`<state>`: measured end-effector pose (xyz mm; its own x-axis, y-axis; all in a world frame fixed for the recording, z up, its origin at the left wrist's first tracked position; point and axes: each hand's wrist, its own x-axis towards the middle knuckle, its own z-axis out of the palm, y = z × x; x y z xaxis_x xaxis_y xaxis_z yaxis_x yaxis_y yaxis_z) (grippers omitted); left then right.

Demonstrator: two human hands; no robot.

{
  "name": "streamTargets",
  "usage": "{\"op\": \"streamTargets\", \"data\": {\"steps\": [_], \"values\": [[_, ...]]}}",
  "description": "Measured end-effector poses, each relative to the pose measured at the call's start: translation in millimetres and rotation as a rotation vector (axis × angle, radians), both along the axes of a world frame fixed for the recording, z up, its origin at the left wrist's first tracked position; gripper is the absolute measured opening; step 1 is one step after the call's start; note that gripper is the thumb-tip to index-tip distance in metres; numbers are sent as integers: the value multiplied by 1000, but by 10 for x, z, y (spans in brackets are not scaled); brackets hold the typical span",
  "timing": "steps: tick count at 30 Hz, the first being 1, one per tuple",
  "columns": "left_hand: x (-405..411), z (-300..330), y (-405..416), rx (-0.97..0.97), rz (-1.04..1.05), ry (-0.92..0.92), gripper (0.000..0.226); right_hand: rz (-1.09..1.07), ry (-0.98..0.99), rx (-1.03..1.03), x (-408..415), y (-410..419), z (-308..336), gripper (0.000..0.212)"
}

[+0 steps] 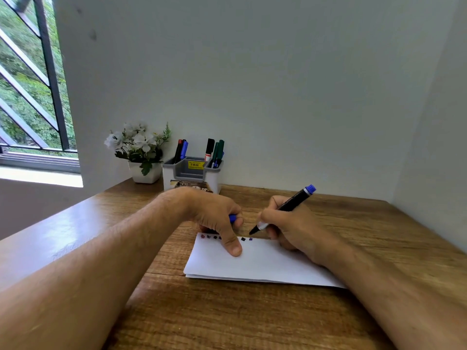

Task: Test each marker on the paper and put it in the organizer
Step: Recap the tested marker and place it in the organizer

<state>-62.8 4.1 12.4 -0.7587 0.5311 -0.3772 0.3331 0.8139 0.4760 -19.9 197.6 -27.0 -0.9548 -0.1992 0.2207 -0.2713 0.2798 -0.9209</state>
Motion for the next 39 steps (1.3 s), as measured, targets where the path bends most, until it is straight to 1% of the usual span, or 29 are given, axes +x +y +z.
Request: {"op": "streamTargets", "data": {"steps": [3, 5, 7, 9, 10, 13, 16, 18, 20, 22, 25, 28, 34, 39], "values": [[-3, 13, -80, 146, 50, -21, 34, -6, -5, -292, 20, 33, 81, 25], [-24, 18, -137, 241, 72, 32, 35, -30, 18, -422, 30, 62, 138, 27], [-53, 9, -180, 349, 112, 70, 29, -61, 21, -509, 32, 80, 173, 25], [-89, -8, -190, 520, 164, 41, 19, -86, 15, -535, 44, 81, 181, 18], [-106, -26, -184, 615, 183, 32, 18, -88, 16, -536, 46, 76, 172, 15], [-137, -57, -154, 831, 234, 79, 30, -57, 35, -557, 72, 44, 164, 10], [-164, -40, -160, 1035, 264, 68, 22, -23, 32, -609, 64, 40, 169, 37], [-176, -23, -170, 1215, 318, -8, 13, -11, 31, -650, 51, 47, 175, 45], [-178, -21, -159, 1379, 365, -94, 22, -36, 67, -648, 45, 50, 181, 40], [-172, -22, -137, 1484, 385, -157, 31, -66, 115, -615, 39, 51, 187, 29], [-157, -22, -120, 1542, 398, -205, 38, -81, 144, -575, 47, 43, 201, 20], [-147, -20, -98, 1556, 400, -219, 42, -80, 141, -545, 53, 31, 198, 19], [-122, -14, -93, 1525, 355, -253, 41, -69, 137, -499, 63, 22, 195, 15], [-108, 8, -104, 1579, 307, -254, 41, -73, 134, -490, 67, 26, 196, 14]]}}
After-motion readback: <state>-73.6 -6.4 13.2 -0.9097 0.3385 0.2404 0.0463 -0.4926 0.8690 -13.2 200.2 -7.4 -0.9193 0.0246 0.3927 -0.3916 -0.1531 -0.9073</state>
